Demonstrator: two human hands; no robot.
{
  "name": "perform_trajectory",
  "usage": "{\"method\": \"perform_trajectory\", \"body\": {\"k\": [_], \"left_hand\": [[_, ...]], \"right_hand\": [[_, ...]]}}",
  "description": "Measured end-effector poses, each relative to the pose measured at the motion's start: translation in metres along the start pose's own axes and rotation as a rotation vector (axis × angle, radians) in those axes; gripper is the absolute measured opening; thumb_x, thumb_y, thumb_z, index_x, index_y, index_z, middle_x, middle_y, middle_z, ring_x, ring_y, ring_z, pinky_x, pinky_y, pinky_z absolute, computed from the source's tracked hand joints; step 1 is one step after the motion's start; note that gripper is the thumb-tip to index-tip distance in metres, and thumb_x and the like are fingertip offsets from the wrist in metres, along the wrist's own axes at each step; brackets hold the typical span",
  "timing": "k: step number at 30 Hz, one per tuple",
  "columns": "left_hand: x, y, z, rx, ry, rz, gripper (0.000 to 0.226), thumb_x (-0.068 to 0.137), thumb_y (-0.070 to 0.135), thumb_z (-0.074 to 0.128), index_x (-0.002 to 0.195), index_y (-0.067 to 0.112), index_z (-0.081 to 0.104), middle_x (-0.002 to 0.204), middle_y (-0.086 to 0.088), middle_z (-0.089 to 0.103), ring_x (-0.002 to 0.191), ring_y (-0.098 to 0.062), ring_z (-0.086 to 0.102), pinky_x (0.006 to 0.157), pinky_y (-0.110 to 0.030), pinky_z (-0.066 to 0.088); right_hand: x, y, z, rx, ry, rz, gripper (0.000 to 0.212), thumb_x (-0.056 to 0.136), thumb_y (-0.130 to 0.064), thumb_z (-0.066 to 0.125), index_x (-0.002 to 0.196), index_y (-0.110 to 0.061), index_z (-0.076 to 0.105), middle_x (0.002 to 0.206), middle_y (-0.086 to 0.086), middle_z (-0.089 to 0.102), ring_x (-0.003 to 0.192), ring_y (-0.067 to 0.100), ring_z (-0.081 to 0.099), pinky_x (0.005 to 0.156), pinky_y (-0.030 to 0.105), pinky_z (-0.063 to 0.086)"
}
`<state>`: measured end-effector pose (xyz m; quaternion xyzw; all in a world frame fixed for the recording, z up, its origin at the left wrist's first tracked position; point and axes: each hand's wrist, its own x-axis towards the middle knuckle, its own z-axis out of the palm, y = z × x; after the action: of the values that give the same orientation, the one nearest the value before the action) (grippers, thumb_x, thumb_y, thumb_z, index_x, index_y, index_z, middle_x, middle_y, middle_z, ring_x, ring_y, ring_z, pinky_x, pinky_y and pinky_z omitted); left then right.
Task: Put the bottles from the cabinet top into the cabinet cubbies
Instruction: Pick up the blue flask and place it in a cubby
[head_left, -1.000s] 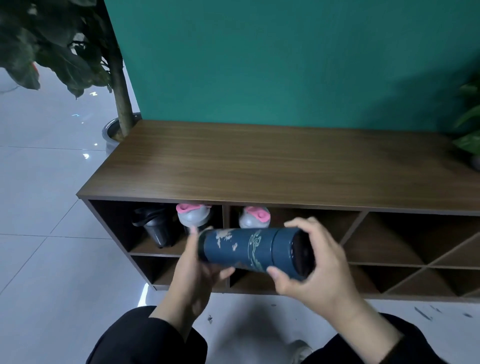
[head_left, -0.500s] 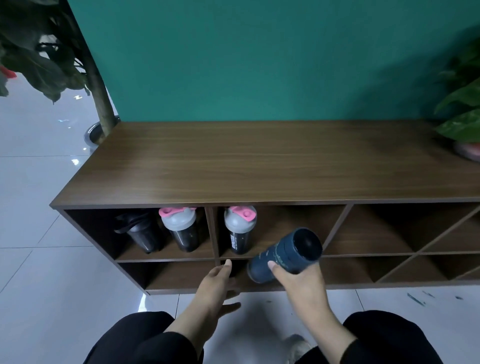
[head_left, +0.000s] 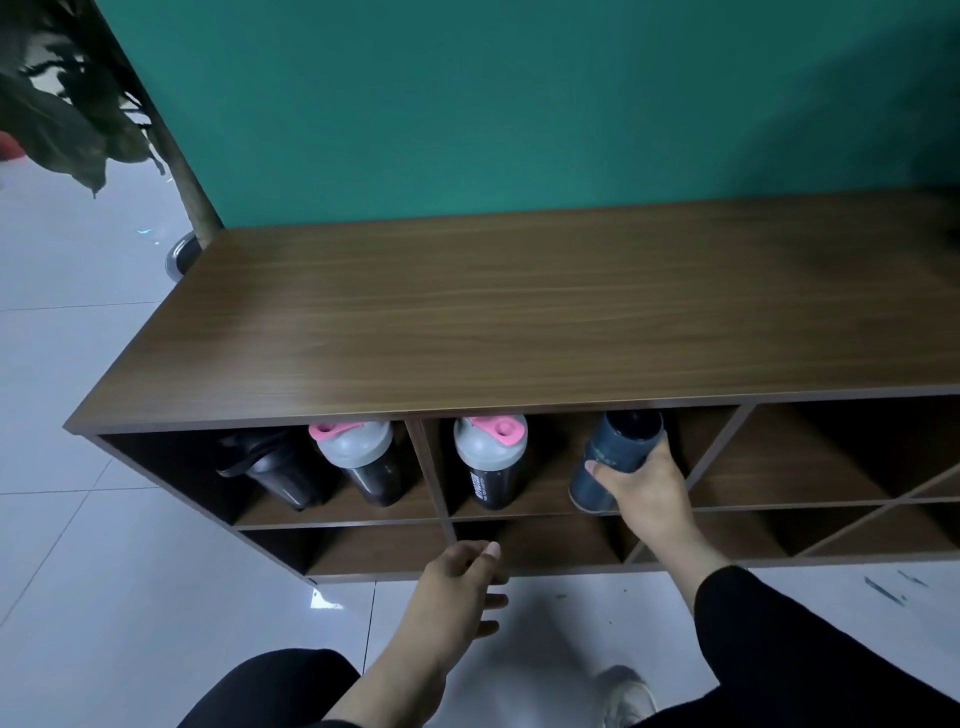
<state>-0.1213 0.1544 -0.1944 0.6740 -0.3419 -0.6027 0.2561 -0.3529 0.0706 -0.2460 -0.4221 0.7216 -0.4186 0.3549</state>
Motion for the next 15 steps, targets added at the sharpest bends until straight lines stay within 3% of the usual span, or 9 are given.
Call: {"method": "perform_trajectory", "body": {"k": [8,15], "left_hand": [[0.009,0.012,0.017,0.093,0.003,0.069,0.012,0.103,0.034,0.055,0.102,0.027,0.066,0.109,-0.004,0.075,0.094,-0.016,0.076,0.082,-0.036,0.062],[0.026,0.024,0.038,0.190,-0.012,0.157,0.025,0.103,0.027,0.056,0.123,0.019,0.067,0.100,0.003,0.074,0.100,-0.013,0.073,0.085,-0.037,0.061]], "right_hand": [[0.023,0.004,0.002,0.003,0.055,0.000,0.065,0.071,-0.031,0.087,0.124,-0.027,0.049,0.115,-0.005,0.066,0.105,0.018,0.063,0.092,0.035,0.052],[0.018,0.006,0.007,-0.051,0.008,-0.045,0.061,0.074,-0.036,0.085,0.119,-0.032,0.045,0.118,-0.007,0.065,0.107,0.015,0.062,0.094,0.033,0.051]]}}
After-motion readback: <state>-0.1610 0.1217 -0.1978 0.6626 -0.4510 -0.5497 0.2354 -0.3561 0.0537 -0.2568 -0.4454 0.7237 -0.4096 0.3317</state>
